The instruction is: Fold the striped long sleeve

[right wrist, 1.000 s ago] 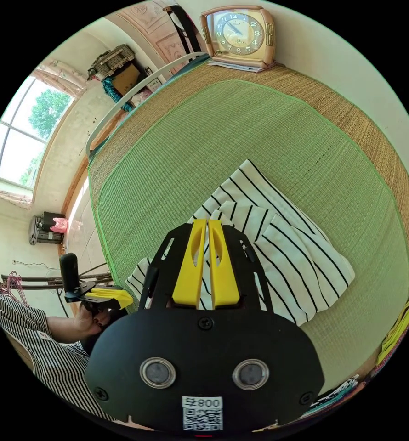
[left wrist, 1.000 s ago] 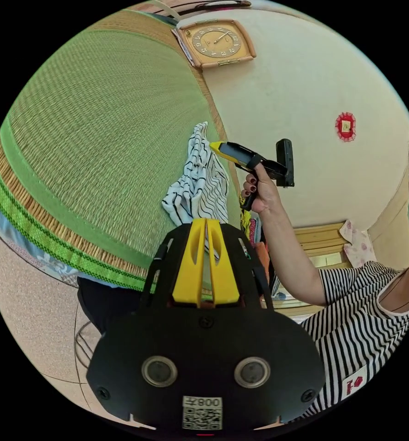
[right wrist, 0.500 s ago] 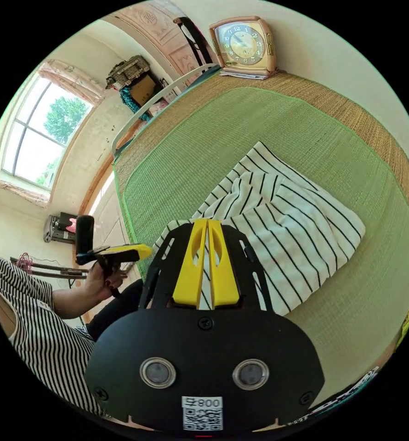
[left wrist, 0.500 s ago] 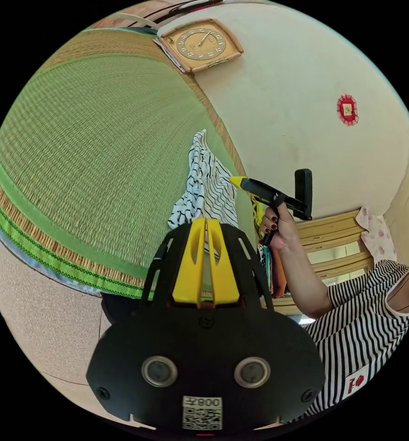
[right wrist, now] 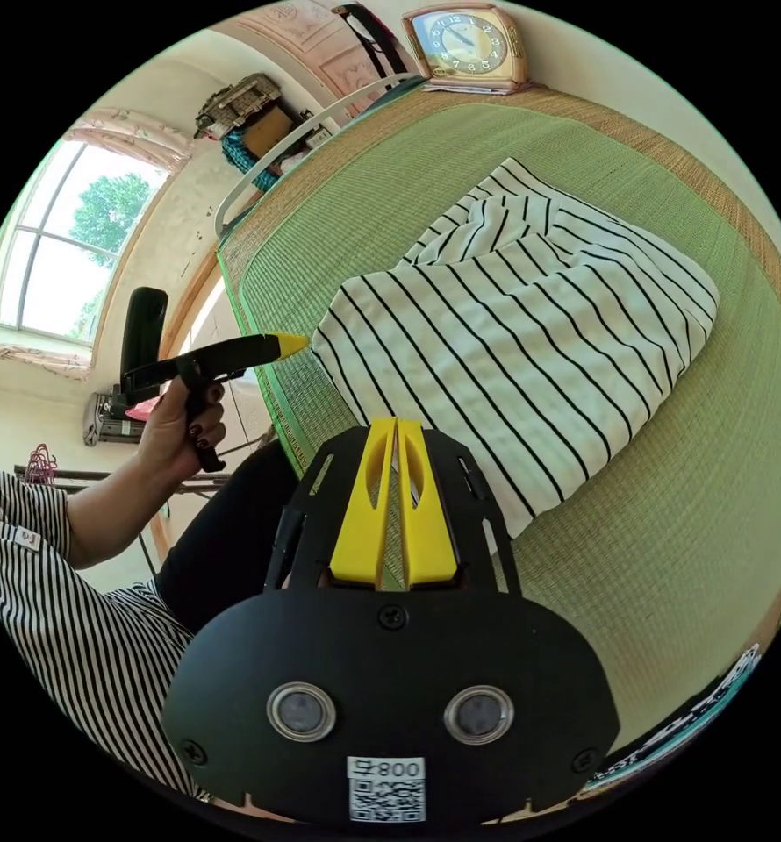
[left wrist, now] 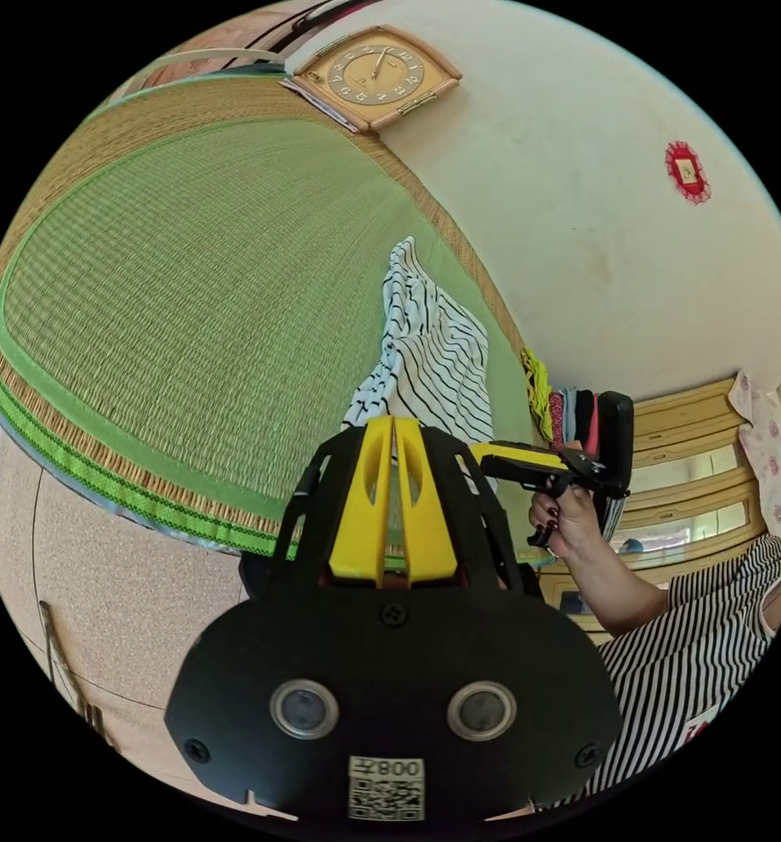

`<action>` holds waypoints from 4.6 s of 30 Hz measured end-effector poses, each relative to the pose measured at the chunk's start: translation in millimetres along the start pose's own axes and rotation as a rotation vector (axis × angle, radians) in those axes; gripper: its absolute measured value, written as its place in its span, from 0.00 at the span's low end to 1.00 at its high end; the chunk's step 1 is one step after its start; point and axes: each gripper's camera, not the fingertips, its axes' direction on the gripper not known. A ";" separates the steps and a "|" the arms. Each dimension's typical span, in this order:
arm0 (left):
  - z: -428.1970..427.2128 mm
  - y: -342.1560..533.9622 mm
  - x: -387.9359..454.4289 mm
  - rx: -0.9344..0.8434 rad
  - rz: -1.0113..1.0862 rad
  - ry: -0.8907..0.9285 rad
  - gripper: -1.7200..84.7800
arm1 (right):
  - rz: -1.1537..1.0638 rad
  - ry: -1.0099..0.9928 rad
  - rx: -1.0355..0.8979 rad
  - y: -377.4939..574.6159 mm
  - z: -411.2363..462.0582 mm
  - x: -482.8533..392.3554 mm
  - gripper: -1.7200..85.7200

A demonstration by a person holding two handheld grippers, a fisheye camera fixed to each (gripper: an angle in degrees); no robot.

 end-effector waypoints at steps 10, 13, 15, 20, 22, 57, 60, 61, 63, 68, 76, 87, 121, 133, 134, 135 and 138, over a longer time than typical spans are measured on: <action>23.9 25.8 25.6 -0.023 -0.023 -0.085 0.02 | 0.066 0.070 0.034 50.5 -10.1 14.5 0.02; 31.0 35.9 36.8 -0.046 -0.016 -0.057 0.02 | 0.124 0.003 0.008 63.5 0.3 33.3 0.02; 32.6 43.6 49.7 -0.053 0.017 -0.064 0.02 | 0.137 -0.006 0.028 76.5 -7.5 34.2 0.02; 48.7 76.3 83.3 -0.116 0.121 0.080 0.02 | 0.155 0.011 0.041 120.3 -19.1 36.1 0.02; 56.2 88.7 91.7 -0.144 0.145 0.137 0.03 | 0.193 -0.036 0.057 141.4 -22.9 45.7 0.02; 178.8 89.8 88.8 -0.309 -0.063 0.321 0.03 | 0.561 -0.718 0.334 246.8 -40.7 230.7 0.12; 171.1 87.5 85.3 -0.306 -0.061 0.331 0.03 | 0.569 -0.760 0.350 238.7 -38.3 238.5 0.12; 168.2 86.5 84.1 -0.306 -0.060 0.331 0.03 | 0.572 -0.768 0.351 237.0 -37.7 239.8 0.12; 163.9 85.0 82.8 -0.304 -0.053 0.330 0.03 | 0.574 -0.791 0.341 229.2 -34.8 243.3 0.12; 151.4 80.7 73.3 -0.305 -0.053 0.339 0.04 | 0.606 -0.814 0.318 221.7 -29.9 250.2 0.10; 94.9 82.3 43.5 -0.267 -0.043 0.363 0.05 | 0.587 -0.816 0.338 222.4 -45.5 251.0 0.07; 1.7 71.6 -62.1 0.020 -0.346 0.424 0.13 | 0.523 -0.812 0.355 201.5 -75.1 242.4 0.04; -61.7 23.4 -119.2 0.057 -0.521 0.504 0.16 | 0.488 -0.859 0.397 170.8 -95.4 228.0 0.05; -56.1 -8.5 -140.1 0.148 -0.601 0.534 0.13 | 0.450 -0.851 0.428 163.7 -118.1 222.0 0.04; -55.5 -11.9 -141.1 0.154 -0.594 0.532 0.12 | 0.455 -0.848 0.432 168.2 -118.8 222.7 0.04; -54.7 -13.5 -141.4 0.152 -0.591 0.530 0.11 | 0.462 -0.845 0.434 173.3 -118.8 223.5 0.04; -49.3 -19.9 -138.6 0.126 -0.565 0.509 0.07 | 0.486 -0.840 0.430 188.2 -115.5 226.7 0.04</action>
